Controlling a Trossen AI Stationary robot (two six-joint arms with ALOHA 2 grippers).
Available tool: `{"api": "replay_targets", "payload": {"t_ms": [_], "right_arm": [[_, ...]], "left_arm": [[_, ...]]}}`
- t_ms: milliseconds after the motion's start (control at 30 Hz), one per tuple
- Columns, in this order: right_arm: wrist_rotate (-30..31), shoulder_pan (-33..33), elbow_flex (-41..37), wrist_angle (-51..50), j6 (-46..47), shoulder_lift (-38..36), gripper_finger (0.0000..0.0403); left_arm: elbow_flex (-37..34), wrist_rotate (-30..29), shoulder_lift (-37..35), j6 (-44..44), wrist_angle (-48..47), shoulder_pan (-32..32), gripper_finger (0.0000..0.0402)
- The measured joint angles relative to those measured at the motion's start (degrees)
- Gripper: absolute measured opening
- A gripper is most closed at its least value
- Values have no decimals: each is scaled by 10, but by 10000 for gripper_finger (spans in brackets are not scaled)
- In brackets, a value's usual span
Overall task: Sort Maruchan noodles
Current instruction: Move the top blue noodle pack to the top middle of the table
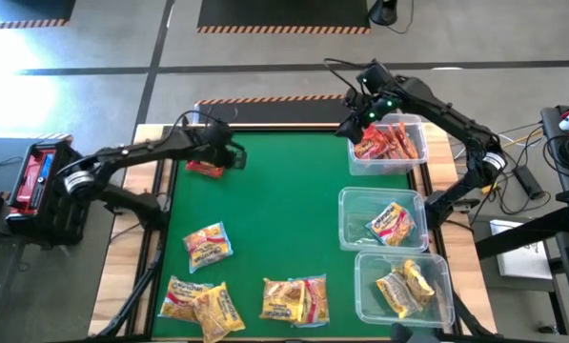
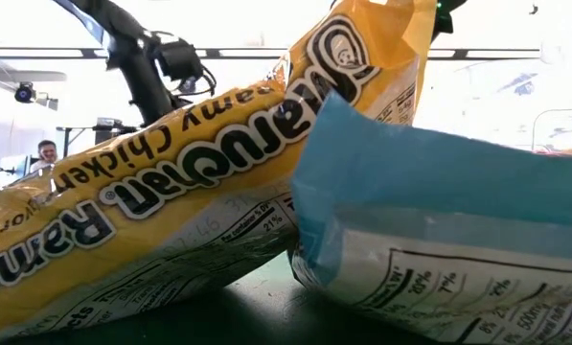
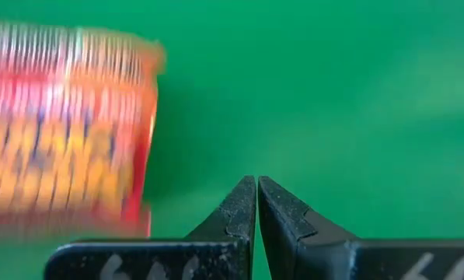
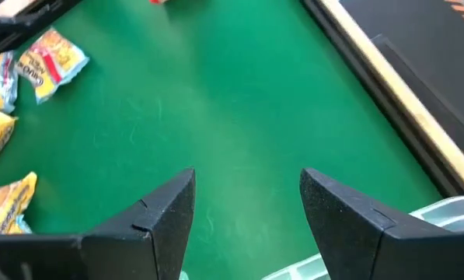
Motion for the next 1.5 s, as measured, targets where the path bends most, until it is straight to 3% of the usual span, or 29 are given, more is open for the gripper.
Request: {"api": "replay_targets", "payload": {"t_ms": [200,367,600,733,967,1500], "right_arm": [[0,18,0,-2,1,1,219],[0,38,0,-2,-3,5,219],[0,46,0,-1,-98,6,219],[0,46,0,0,-133,14,219],[0,46,0,-1,-140,28,219],[5,45,0,-10,-155,32,219]], "left_arm": [[14,9,-93,-92,-171,-120,0],[13,50,-139,-271,-248,-227,0],[11,50,-113,-481,-277,-391,0],[11,95,-80,-555,-297,-461,0],[11,108,-29,-578,-297,-485,0],[-7,154,93,-493,-247,-475,0]]}}
